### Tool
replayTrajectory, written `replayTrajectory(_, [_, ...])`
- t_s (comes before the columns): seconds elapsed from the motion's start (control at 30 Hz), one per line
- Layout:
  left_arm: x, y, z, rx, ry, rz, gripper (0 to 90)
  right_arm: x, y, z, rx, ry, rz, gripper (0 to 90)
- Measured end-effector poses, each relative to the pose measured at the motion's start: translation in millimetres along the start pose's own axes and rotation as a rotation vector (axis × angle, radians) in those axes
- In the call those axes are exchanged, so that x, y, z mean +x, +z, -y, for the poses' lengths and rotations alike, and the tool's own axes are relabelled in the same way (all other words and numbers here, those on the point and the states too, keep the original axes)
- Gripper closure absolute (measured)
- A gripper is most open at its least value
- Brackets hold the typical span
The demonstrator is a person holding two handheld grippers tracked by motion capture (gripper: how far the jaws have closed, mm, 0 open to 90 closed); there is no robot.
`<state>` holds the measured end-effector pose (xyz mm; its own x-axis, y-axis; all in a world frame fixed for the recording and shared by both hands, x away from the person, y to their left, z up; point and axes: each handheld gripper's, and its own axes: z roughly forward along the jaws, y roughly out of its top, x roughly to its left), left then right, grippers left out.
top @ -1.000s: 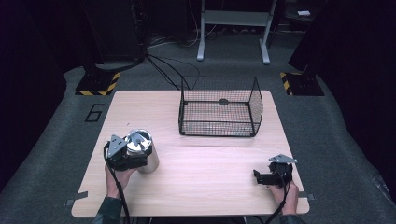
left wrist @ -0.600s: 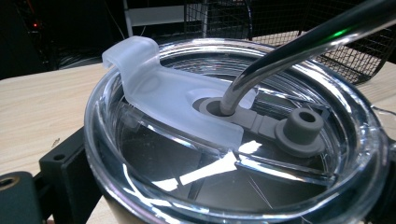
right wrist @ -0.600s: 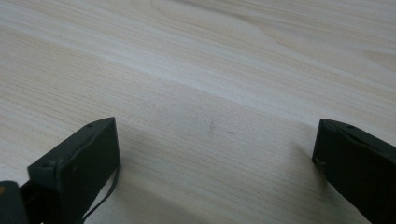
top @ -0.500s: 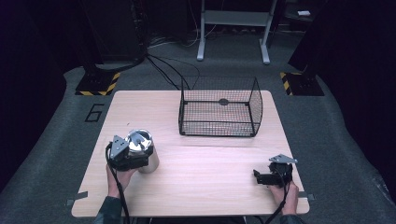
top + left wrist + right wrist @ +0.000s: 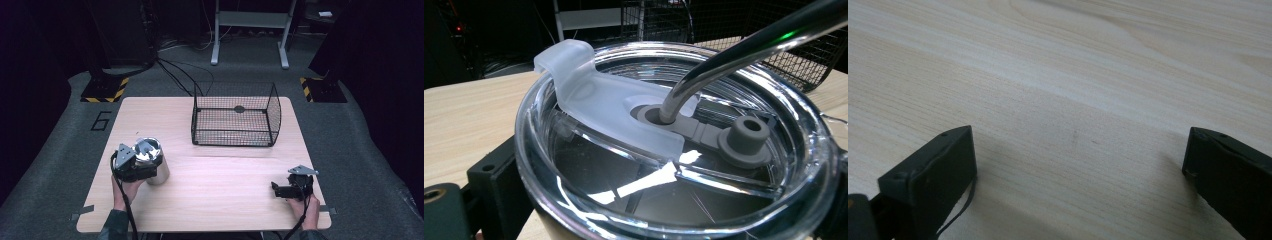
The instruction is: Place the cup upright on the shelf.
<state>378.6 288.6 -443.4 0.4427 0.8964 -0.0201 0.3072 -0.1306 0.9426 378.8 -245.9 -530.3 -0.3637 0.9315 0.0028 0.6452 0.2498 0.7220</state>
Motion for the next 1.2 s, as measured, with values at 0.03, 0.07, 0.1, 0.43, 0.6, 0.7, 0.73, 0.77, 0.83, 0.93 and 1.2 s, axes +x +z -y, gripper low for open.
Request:
replayTrajectory(0.03, [0.2,-0.9,-1.9,0.001,-0.001,0.001,4.1,0.0,0.1,0.0,0.000,0.000,0.001,0.5])
replayTrajectory(0.07, [0.2,-1.1,-2.6,-0.001,-0.005,0.004,4.1,0.0,0.0,0.0,0.000,0.000,0.000,0.5])
replayTrajectory(0.1, [0.1,-1.6,-3.6,0.000,-0.008,0.003,4.1,0.0,0.1,0.0,0.000,-0.001,0.000,0.5])
replayTrajectory(0.43, [-5.1,-2.6,-15.3,0.002,0.009,0.021,4.1,0.0,0.2,-0.1,0.005,0.001,-0.001,0.0])
replayTrajectory(0.6, [-8.6,-1.5,-21.1,-0.002,0.017,0.027,4.1,0.1,0.2,0.0,0.004,0.001,0.001,0.0])
replayTrajectory(0.7, [-12.9,0.1,-25.8,0.000,0.028,0.039,4.0,0.0,0.1,-0.1,0.006,0.001,0.000,0.0])
replayTrajectory(0.73, [-12.9,0.1,-25.8,0.000,0.028,0.039,4.1,0.0,0.1,-0.1,0.006,0.001,0.000,0.0])
replayTrajectory(0.77, [-15.3,1.0,-27.7,0.001,0.028,0.048,4.0,0.0,0.1,-0.1,0.006,0.001,0.000,0.0])
replayTrajectory(0.83, [-16.9,2.4,-29.8,0.003,0.027,0.062,4.0,-0.2,0.0,-0.1,0.007,0.001,-0.002,0.0])
replayTrajectory(0.93, [-21.0,4.7,-33.0,0.013,0.033,0.079,4.0,-0.2,0.0,-0.1,0.008,0.002,-0.002,0.0])
replayTrajectory(1.2, [-29.9,10.1,-44.1,0.019,0.058,0.101,4.0,-0.3,0.2,-0.3,0.008,0.004,-0.001,0.0])
